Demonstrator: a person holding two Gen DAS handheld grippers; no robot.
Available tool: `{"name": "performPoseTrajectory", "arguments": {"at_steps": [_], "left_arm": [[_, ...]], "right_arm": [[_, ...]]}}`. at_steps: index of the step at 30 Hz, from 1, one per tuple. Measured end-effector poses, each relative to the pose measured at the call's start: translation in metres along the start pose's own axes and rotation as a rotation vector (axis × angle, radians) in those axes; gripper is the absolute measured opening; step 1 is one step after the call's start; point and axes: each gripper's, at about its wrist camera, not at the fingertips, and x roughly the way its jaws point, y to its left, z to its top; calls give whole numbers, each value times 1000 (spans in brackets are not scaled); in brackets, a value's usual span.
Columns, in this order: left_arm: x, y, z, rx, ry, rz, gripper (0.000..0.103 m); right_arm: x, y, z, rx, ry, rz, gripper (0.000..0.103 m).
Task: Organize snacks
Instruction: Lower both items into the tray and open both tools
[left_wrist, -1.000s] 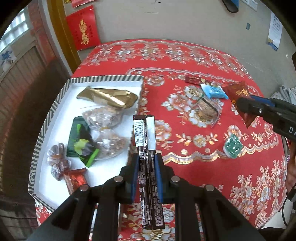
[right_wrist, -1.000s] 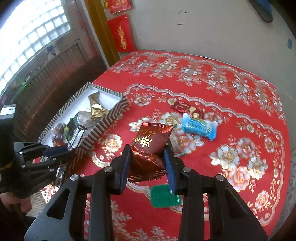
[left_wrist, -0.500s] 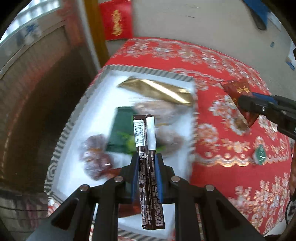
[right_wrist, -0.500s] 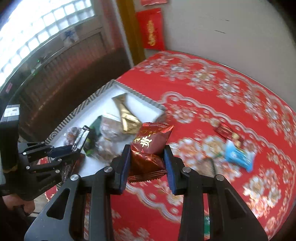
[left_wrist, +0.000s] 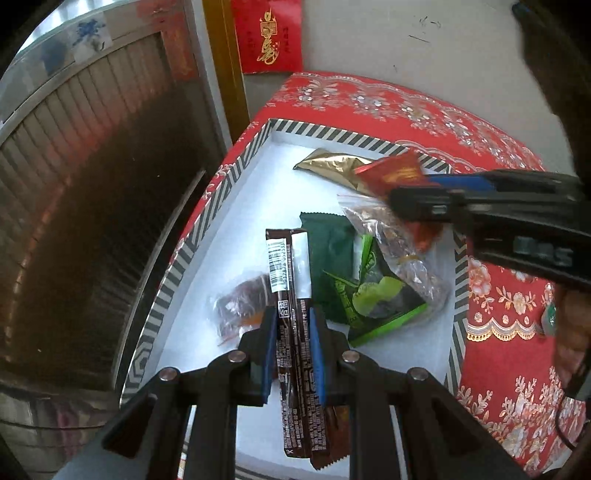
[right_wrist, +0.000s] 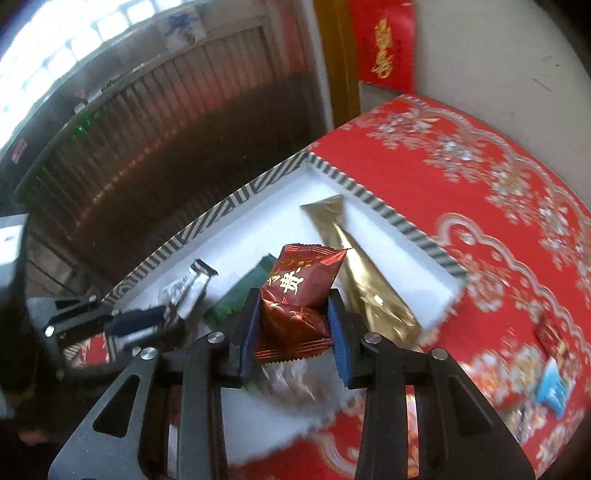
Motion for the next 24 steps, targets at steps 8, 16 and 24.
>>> {"name": "performPoseTrajectory", "arguments": {"at_steps": [8,16,24], "left_arm": [[5,3,5,7,1,-10,20],[0,-1,4,12,4,25,46],[-24,-26,14,11,-86,64,74]], "right_arm": [[23,10,11,-18,40,5,34],[7,13,12,8,-14,13,52],[-37,-10,-10,48,-83,-25,52]]}}
